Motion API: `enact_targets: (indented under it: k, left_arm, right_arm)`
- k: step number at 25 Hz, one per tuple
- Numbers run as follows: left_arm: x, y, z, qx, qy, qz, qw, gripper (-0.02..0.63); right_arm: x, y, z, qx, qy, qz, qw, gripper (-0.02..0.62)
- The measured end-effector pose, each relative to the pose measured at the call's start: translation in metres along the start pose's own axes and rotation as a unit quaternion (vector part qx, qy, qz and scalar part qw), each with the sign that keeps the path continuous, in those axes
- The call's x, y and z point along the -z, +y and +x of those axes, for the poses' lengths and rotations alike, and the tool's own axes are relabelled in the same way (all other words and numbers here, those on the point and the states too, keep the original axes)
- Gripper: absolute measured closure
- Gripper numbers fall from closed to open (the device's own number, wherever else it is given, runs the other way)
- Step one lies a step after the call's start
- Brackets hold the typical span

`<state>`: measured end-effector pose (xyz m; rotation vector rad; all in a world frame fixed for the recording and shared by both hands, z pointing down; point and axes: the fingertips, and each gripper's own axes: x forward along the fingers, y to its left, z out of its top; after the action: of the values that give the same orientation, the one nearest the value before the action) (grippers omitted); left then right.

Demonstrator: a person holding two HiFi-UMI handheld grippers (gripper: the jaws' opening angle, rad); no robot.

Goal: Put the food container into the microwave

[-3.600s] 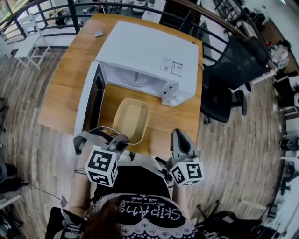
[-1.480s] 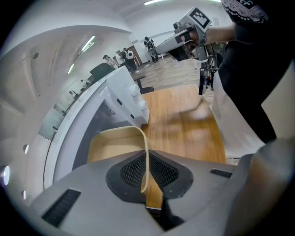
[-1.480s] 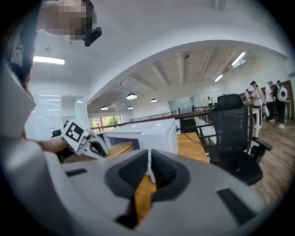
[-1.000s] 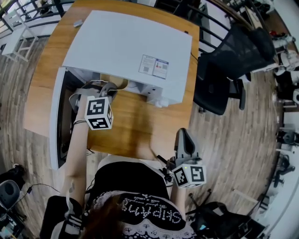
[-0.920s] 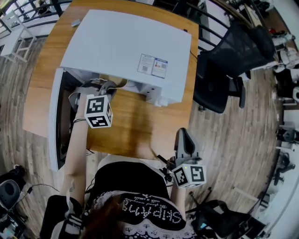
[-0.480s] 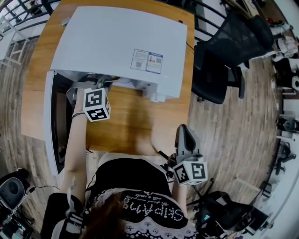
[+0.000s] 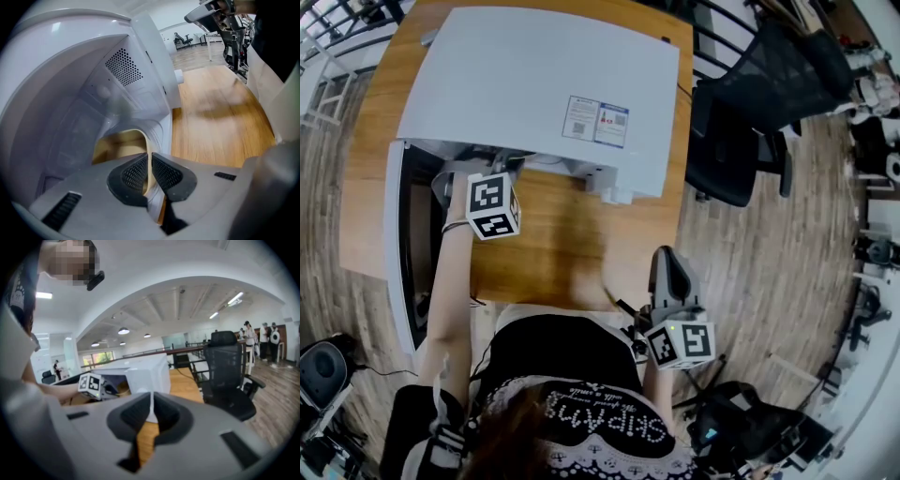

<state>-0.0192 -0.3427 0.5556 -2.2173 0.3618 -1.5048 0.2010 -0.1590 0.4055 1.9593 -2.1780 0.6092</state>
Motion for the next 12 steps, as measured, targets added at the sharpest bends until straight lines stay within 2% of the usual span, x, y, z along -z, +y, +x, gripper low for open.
enact_targets:
  k: [1,3,5,12]
  left_arm:
    - [-0.0002,0.0006,-0.0003,-0.002,-0.002,-0.002,1.0,0.551]
    - [-0.0011,0.0016,-0.001,-0.003,-0.006,-0.009,0.9999,0.478]
    - [-0.0032,0.0028,-0.002,-0.006,-0.011,-0.016,0.9998,0.443]
    - [-0.007,0.0043,-0.0075,-0.015,-0.018,-0.022,0.9995,0.443]
  right_arm:
    - [-0.0002,0.0003,0.0004,0.0,0.0,0.0,1.0,0.555]
    - [-0.0006,0.0008,0.0011,-0.001,0.0,0.001,1.0,0.555]
    - [-0.0006,0.0011,0.0016,-0.002,0.001,0.0,1.0,0.555]
    - [-0.0007,0.0025,0.0005,-0.004,-0.001,0.0,1.0,0.555]
